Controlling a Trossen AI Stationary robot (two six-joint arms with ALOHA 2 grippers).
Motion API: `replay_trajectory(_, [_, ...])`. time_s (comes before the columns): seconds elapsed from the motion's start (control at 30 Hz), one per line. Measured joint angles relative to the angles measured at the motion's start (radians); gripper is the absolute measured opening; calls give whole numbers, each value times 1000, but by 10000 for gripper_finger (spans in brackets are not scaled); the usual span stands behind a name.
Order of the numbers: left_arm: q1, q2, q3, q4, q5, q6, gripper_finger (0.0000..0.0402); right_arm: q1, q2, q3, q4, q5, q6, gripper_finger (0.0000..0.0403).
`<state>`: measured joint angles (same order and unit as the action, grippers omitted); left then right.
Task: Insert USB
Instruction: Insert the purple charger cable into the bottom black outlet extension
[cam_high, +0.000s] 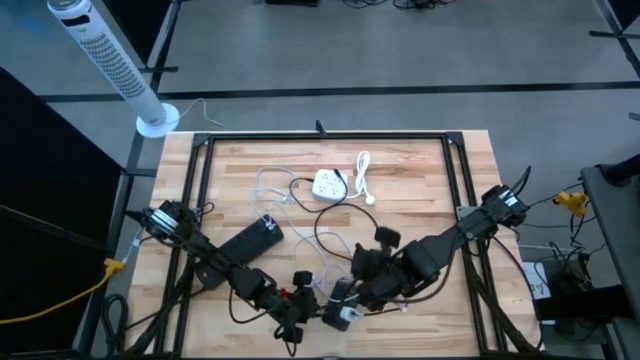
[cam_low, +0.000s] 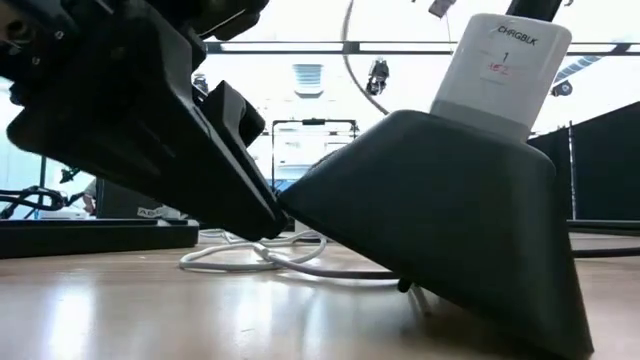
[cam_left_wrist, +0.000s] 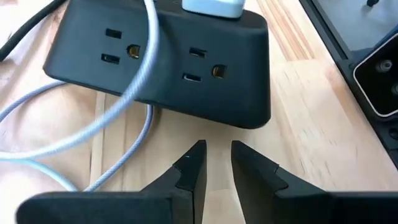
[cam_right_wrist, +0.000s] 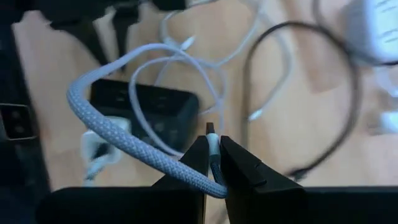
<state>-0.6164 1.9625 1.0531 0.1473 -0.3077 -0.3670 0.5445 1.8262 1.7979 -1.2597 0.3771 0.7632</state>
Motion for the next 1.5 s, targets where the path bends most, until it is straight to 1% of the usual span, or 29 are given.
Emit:
replay_trajectory(0.1, [2,0,0,-10,-11,-13,63,17,40,-2,56,-42,25,13])
replay_trajectory(0.3, [3,0,-1,-17,-34,-38,63,37,141,-4,70,-49,104,13])
replay_trajectory(0.47, [3,0,-1,-16,-34,-42,63,40,195,-4,117,-80,99,13])
replay_trajectory(0.6, [3,0,-1,3,-34,-42,63,38,227,-4,138,-144,88,13])
replay_trajectory(0.77, [3,0,-1,27,-42,-47,63,31,247,-4,146,-196,47,13])
replay_trajectory(0.87, [4,4,-1,35,-43,-49,63,21,263,-4,145,-207,28,13])
replay_trajectory(0.97, [5,30,-1,99,-41,-38,63,8,267,-4,144,-210,21,13])
replay_trajectory(1.03, [5,54,-1,151,-38,-12,63,1,267,-4,144,-209,8,13])
replay_trajectory(1.1, [8,74,11,170,-20,24,63,-3,267,-4,145,-197,-13,13])
replay_trajectory(1.23, [9,81,37,167,-15,66,63,-9,260,-4,145,-183,-106,13])
replay_trajectory(1.37, [9,69,45,121,-24,71,63,-11,259,-4,142,-181,-180,13])
replay_trajectory(1.5, [13,69,43,111,-43,66,63,-13,259,-4,142,-187,-215,13])
